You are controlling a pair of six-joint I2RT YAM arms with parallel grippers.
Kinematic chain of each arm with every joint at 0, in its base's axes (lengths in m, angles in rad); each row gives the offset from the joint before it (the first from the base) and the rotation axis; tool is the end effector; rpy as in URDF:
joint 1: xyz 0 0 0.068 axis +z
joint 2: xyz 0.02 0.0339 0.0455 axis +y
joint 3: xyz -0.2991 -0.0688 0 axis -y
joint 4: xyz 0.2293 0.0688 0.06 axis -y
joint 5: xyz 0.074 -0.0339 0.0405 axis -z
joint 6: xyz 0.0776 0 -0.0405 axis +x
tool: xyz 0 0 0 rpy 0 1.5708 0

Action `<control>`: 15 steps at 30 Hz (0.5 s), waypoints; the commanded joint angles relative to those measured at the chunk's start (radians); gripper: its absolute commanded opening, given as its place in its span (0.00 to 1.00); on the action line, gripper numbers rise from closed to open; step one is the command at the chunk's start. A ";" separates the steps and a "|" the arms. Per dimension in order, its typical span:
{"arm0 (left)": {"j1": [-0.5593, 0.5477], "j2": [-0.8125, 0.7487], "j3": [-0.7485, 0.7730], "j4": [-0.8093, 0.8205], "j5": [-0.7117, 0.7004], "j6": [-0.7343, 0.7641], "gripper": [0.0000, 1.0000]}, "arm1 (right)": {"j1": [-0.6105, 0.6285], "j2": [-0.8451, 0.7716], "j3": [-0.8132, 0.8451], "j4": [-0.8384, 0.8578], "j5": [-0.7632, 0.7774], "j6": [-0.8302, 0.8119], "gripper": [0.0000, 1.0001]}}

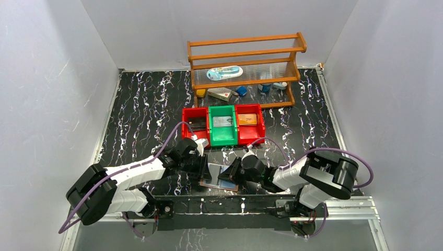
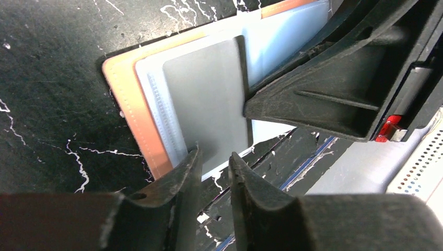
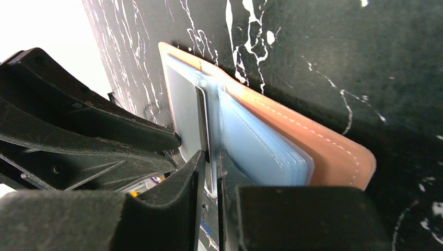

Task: Take the credit cards out of the card holder

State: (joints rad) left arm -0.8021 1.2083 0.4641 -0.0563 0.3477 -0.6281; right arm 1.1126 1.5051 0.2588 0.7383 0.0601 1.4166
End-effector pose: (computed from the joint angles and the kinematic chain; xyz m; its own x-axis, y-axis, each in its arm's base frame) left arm 0.1378 -0.1805 0.1765 -0.8978 0.1336 -0.4197 0.3871 0.6940 -0.6071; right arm 0.1204 0.2335 0.1401 -0.8947 0.4158 -0.1631 0.0787 0.5061 0.8589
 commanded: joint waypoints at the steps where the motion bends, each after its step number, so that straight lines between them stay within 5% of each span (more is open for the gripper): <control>1: -0.013 -0.001 -0.025 0.011 0.001 0.013 0.21 | -0.003 0.038 0.032 -0.069 -0.004 -0.048 0.20; 7: -0.021 -0.048 -0.048 0.011 -0.012 -0.025 0.18 | -0.014 0.021 0.068 -0.157 0.000 -0.094 0.09; 15: -0.021 -0.104 -0.062 -0.002 -0.055 -0.037 0.21 | -0.023 -0.072 0.053 -0.255 0.041 -0.114 0.08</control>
State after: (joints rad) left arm -0.8188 1.1355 0.4042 -0.0364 0.3225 -0.6617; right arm 1.0985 1.4784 0.3248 0.5903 0.0528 1.3418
